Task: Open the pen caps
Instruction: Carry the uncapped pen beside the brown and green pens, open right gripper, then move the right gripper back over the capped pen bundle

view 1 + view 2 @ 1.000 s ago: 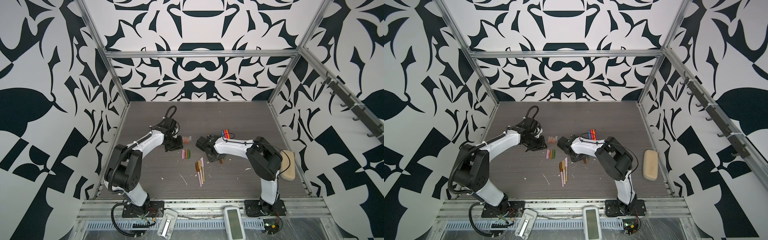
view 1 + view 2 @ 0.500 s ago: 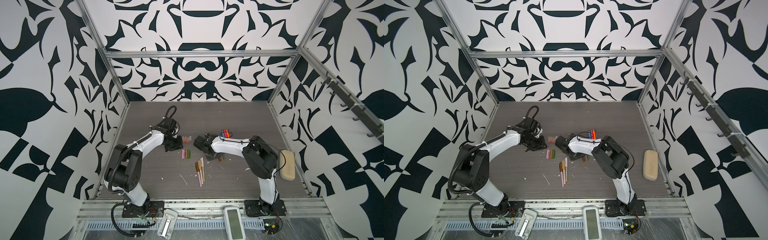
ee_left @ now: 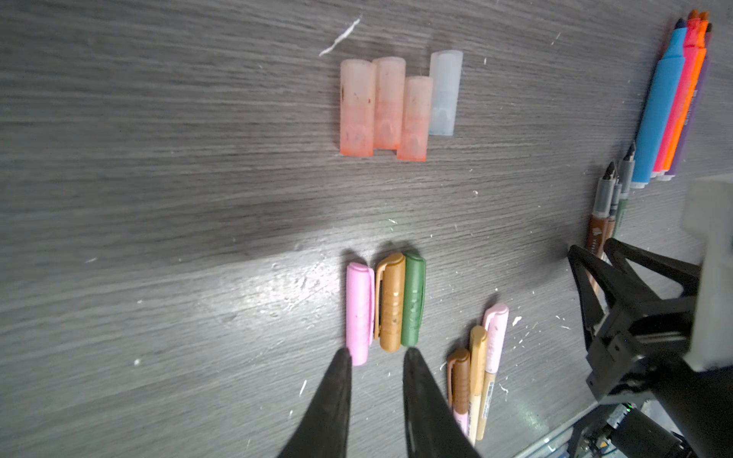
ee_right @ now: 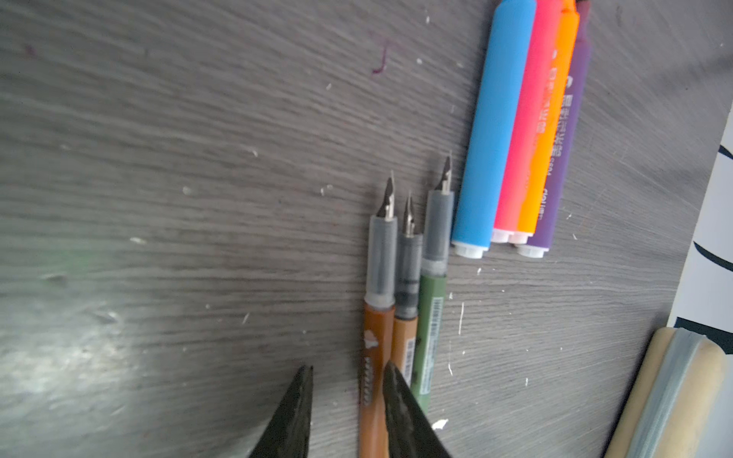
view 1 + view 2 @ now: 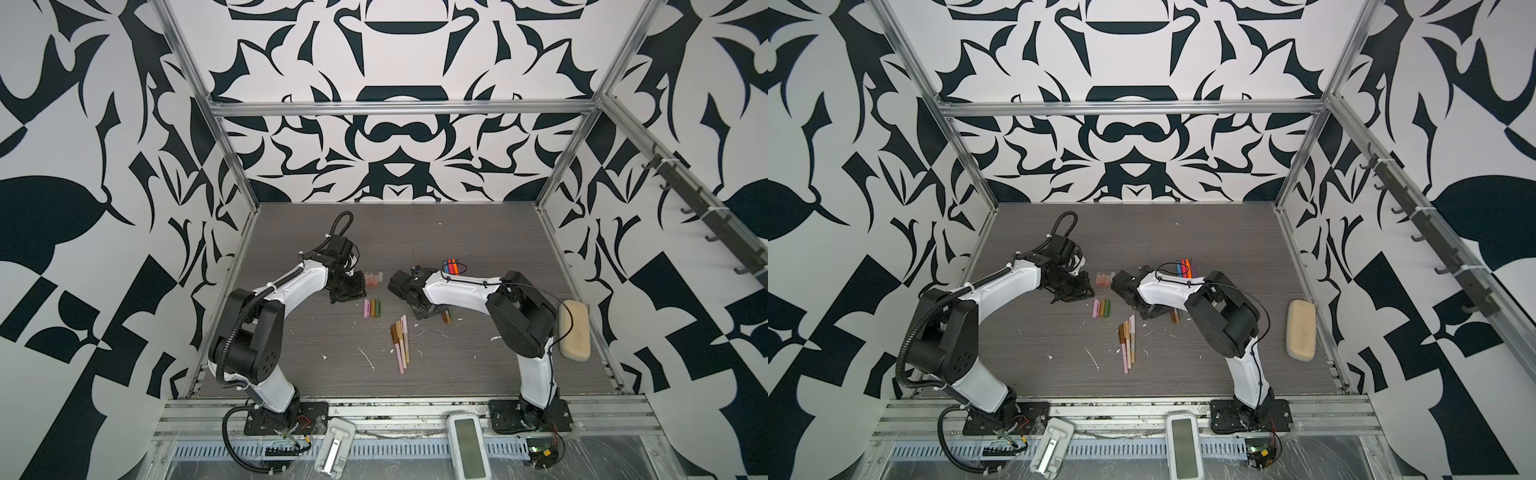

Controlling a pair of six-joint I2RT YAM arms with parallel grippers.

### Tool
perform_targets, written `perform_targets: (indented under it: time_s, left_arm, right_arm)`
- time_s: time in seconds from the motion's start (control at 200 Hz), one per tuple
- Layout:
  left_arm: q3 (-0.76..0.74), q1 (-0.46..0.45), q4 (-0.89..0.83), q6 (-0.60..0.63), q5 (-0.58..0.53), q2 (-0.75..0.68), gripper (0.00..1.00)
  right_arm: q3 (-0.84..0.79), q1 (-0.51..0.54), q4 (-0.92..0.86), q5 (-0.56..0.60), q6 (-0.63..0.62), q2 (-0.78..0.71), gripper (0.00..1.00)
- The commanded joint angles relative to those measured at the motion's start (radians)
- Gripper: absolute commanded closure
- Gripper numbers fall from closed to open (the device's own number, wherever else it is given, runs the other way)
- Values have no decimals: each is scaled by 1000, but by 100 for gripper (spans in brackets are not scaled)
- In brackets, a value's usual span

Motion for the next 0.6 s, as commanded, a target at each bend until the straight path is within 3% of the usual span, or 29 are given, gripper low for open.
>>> perform_targets:
  time_s: [0.0, 0.355, 0.595]
  left_arm:
    - [1, 5, -27, -4, 13, -35, 72]
    - [-56, 5, 41, -54, 89, -117, 71]
    - [-112, 5, 134, -117, 124, -164, 71]
  right_arm:
    - [8, 0, -18, -21, 12, -60, 67]
    - [-86, 33, 16, -94, 33, -217, 67]
    - [-302, 107, 175, -276, 99, -392, 69]
